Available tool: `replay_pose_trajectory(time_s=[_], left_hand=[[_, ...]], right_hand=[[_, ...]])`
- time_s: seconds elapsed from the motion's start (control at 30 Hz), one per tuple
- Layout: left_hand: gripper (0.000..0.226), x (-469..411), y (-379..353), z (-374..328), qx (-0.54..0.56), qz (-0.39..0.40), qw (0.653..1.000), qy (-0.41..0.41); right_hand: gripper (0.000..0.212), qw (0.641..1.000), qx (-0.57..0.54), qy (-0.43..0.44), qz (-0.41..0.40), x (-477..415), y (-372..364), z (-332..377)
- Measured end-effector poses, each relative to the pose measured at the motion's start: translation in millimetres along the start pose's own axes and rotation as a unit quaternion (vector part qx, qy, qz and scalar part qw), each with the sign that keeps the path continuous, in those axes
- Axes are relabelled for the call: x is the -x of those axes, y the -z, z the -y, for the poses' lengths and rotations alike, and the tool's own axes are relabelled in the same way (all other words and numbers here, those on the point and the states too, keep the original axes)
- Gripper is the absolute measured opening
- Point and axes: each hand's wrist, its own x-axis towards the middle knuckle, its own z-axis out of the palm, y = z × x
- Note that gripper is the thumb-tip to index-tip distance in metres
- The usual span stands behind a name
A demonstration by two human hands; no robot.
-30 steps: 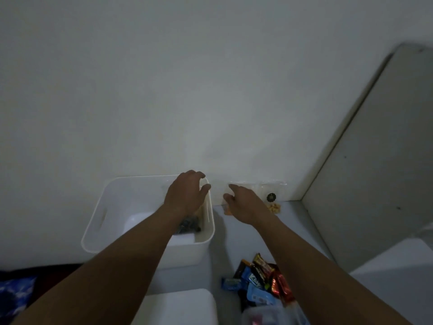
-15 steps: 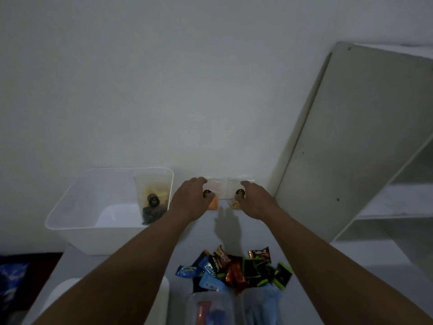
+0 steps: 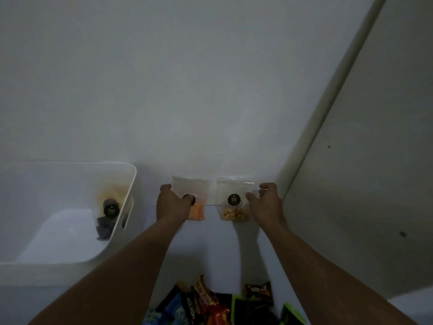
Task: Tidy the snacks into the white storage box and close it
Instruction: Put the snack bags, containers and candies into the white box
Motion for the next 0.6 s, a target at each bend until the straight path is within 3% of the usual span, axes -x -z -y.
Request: replay_pose_trajectory(time_s=[0.13, 0.23, 0.4, 0.6], left_hand=[[0.073, -10, -14, -2, 0.080, -0.013, 0.995, 0.052], [0.055, -12, -17, 2, 0.096, -0.037, 0.993, 0.052], [0.012, -9, -13, 4, 0.089, -0.017, 0.996, 0.009], [0.010, 5, 4, -18, -0.018, 0.024, 0.994, -0.102]], right_hand=[[0.031, 0.999, -0.035, -0.003, -0.028, -17, -15, -10], [0.023, 0.998, -0.059, 0.003, -0.035, -24, -24, -15], [0.019, 0.999, -0.023, 0.038, -0.015, -21, -22, -13], [0.022, 0.990, 0.053, 0.129, 0.018, -4, -3, 7]])
